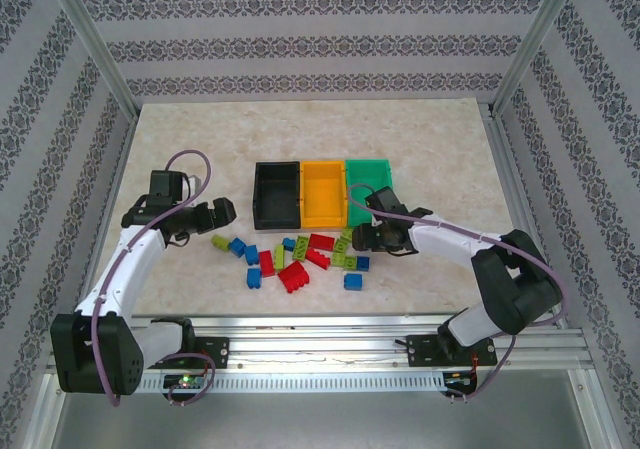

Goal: Sort the legos into containers by color
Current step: Pick up the lego from the center of the table, then place the lego in the container.

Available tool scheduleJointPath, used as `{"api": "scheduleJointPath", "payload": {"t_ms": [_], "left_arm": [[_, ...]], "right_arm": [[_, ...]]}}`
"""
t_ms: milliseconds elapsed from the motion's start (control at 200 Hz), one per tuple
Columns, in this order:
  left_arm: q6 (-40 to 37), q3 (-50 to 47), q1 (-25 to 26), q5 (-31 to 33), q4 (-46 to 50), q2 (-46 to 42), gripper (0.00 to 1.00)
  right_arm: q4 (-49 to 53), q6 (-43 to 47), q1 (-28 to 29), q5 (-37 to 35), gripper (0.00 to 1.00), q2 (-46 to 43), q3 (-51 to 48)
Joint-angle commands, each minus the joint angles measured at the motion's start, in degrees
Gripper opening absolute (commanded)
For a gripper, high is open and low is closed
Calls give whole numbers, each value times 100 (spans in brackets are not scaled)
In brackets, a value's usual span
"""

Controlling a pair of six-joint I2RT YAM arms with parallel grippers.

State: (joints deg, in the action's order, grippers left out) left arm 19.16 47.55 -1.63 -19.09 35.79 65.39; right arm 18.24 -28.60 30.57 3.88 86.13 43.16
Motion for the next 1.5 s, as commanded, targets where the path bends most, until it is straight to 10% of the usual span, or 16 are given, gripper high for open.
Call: {"api": "scheduleJointPath", "payload": {"t_ms": [0,430,809,1224,1499], "left_arm": [[-423,170,-66,397,610,-86,99],[-430,86,-110,444,473,-35,99],[-424,62,-110,433,421,-40,99],[-422,99,-118,217,445,150,99],[-429,23,-118,-29,464,193,99]], "right_arm": [[316,49,125,-62,60,-89,105],[313,207,146,-42,58,532,491],[709,357,239,-247,15,-215,676],[662,731,-822,104,16,142,2054],[1160,1113,-799,-176,40,665,2638]]}}
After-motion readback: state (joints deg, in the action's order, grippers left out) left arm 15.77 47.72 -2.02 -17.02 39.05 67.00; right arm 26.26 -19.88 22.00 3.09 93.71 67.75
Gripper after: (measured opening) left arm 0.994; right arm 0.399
